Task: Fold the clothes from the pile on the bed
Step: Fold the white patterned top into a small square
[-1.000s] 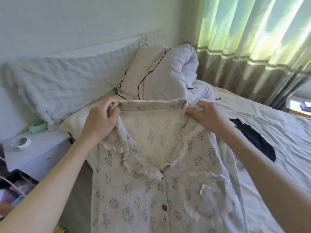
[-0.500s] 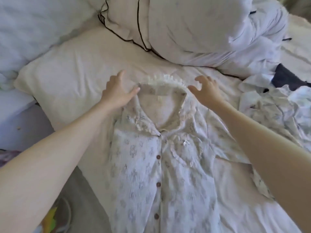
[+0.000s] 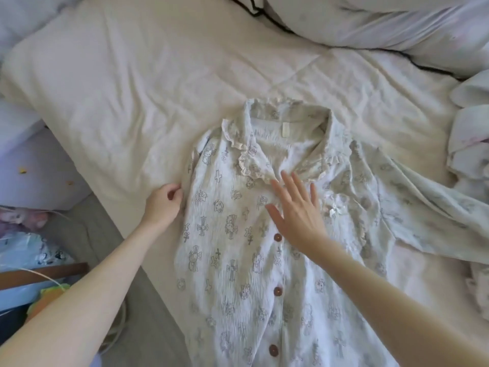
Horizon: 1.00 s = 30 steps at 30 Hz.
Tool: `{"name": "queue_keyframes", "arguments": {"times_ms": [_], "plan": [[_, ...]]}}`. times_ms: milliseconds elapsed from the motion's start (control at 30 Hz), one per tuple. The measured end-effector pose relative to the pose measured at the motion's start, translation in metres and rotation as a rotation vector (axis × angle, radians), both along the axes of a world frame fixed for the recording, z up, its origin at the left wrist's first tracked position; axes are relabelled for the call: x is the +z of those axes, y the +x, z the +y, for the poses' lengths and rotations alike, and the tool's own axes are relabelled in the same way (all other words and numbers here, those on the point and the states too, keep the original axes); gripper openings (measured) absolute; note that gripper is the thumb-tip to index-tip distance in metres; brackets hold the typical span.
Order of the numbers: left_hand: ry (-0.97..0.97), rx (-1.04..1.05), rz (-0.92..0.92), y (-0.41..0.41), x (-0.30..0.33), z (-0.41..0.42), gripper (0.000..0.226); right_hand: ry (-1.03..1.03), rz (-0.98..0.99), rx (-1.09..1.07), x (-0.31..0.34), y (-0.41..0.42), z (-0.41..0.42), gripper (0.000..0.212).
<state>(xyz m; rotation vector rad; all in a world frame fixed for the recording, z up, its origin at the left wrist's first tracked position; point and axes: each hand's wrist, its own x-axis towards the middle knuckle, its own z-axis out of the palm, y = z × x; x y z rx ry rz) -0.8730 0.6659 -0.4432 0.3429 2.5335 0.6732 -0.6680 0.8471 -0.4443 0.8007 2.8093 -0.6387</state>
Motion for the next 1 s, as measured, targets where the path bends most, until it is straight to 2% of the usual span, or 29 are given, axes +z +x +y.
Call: {"name": "queue_keyframes", "arguments": {"times_ms": [100, 200, 400, 467, 567, 633, 700, 800, 900, 1000], "plan": [[-0.015, -0.051, -0.064, 0.012, -0.013, -0.015, 0.015, 0.053, 0.008, 0.051, -0.007, -0.008, -0.033, 0.055], [0.023, 0.059, -0.199, 0.014, -0.023, -0.036, 0.012, 0.043, -0.011, 0.078, -0.013, -0.003, -0.069, 0.056], [0.210, 0.189, -0.329, -0.011, -0.011, -0.055, 0.017, -0.020, -0.229, -0.027, -0.039, 0.007, -0.081, 0.062], [0.229, 0.206, -0.207, -0.034, 0.003, -0.061, 0.015, 0.010, -0.265, -0.022, -0.037, 0.004, -0.081, 0.062], [0.197, 0.104, 0.166, -0.083, 0.039, -0.070, 0.019, 0.039, -0.331, -0.036, -0.027, -0.002, -0.084, 0.061], [0.140, -0.006, 0.366, -0.118, 0.061, -0.074, 0.024, 0.033, -0.374, -0.049, -0.020, -0.009, -0.086, 0.058], [0.019, -0.098, 0.464, -0.146, 0.067, -0.075, 0.025, 0.004, -0.387, -0.096, -0.012, -0.018, -0.086, 0.055], [-0.149, -0.198, 0.326, -0.164, 0.054, -0.069, 0.026, -0.025, -0.392, -0.186, -0.002, -0.035, -0.086, 0.047], [-0.128, -0.263, 0.140, -0.169, 0.042, -0.053, 0.032, 0.042, -0.338, -0.321, 0.007, -0.059, -0.076, 0.036], [-0.141, -0.437, 0.135, -0.172, 0.033, -0.022, 0.039, 0.124, -0.160, -0.476, 0.016, -0.088, -0.057, 0.038]]}}
